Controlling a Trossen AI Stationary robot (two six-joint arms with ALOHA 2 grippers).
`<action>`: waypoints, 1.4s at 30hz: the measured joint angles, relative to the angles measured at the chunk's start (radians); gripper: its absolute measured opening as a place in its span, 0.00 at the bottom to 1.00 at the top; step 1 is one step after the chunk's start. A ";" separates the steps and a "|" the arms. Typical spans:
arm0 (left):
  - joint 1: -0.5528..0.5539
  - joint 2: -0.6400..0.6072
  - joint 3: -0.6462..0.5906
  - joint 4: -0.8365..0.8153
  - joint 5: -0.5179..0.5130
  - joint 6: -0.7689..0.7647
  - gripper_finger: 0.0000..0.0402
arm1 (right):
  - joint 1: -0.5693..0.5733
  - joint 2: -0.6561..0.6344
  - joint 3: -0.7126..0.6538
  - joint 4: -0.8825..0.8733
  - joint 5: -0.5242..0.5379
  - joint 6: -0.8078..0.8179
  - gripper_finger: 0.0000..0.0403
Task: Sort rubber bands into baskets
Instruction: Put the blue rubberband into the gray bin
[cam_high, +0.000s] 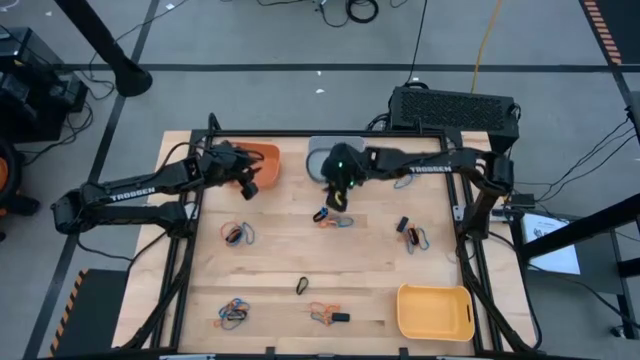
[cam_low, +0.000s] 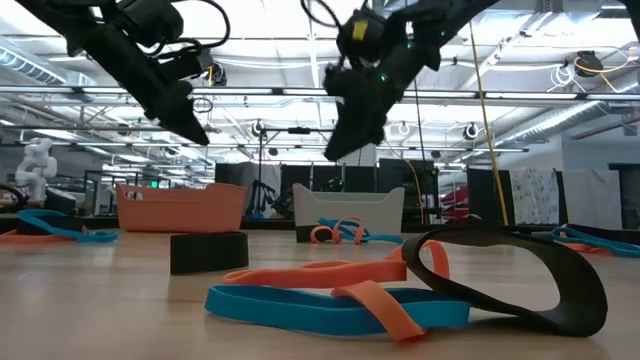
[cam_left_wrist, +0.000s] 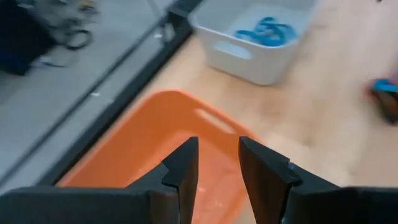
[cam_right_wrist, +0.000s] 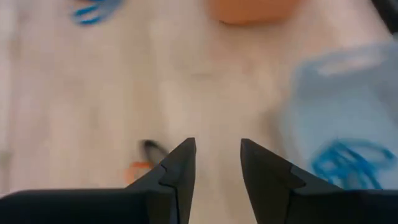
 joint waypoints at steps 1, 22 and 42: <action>0.000 0.000 0.002 -0.011 0.038 -0.006 0.31 | 0.024 0.000 0.000 0.019 0.000 -0.011 0.29; -0.261 -0.140 0.097 -0.300 0.024 -0.354 0.31 | 0.402 0.344 0.032 1.156 0.000 -0.307 0.29; -0.355 -0.154 0.040 -0.453 -0.260 -0.577 0.31 | 0.429 0.932 0.946 0.452 -0.305 -0.114 0.29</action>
